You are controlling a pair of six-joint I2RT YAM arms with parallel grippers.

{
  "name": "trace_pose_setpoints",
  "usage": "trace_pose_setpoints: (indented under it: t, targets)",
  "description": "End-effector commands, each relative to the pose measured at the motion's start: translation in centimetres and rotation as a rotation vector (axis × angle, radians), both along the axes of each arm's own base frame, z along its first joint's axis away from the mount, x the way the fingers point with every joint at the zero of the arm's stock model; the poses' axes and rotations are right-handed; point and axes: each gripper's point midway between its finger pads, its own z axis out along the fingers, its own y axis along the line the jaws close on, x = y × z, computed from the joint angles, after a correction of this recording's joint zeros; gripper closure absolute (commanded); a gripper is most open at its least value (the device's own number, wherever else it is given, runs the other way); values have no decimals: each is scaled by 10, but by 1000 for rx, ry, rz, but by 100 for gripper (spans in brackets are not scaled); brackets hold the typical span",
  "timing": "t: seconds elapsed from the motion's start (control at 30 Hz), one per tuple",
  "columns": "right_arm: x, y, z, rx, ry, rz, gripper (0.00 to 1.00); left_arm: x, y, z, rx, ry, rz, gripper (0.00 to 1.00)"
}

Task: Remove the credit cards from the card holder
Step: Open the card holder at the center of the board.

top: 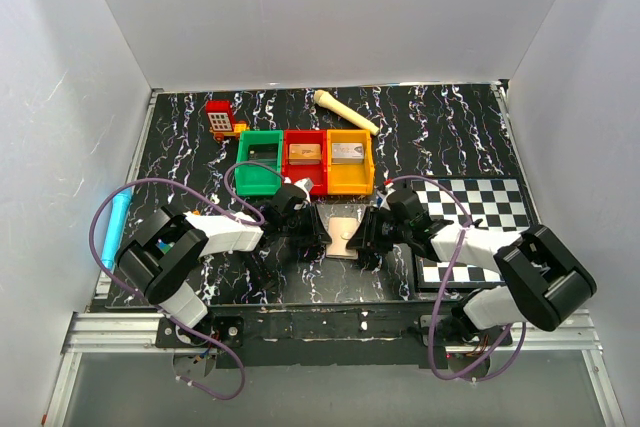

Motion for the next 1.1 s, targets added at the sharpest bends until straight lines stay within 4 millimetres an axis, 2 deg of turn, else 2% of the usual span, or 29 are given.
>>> trace_pose_setpoints:
  t: [0.0,0.3,0.43,0.47,0.5,0.6,0.67,0.8,0.9,1.07]
  targets:
    - [10,13,15,59,-36,15,58,-10,4,-14,43,31,-24,87]
    - [9,15,12,62,-25,23,66,-10,3,-15,44,35,-31,88]
    - [8,13,13,57,-30,26,79,-10,3,-15,52,32,-39,88]
    - [8,13,13,53,-32,27,86,-9,4,-14,55,31,-38,88]
    - [8,12,12,47,-34,29,98,-9,4,-13,54,27,-38,88]
    - [8,9,14,35,-45,32,99,-8,4,-11,54,20,-40,87]
    - [6,6,15,23,-53,37,99,-7,7,-9,66,12,-25,80]
    - [4,1,24,17,-94,49,99,-1,13,14,44,-57,17,66]
    - [0,1,37,36,-124,85,99,4,17,38,15,-125,43,61]
    - [-13,6,80,108,-196,191,99,8,32,82,-70,-252,125,54]
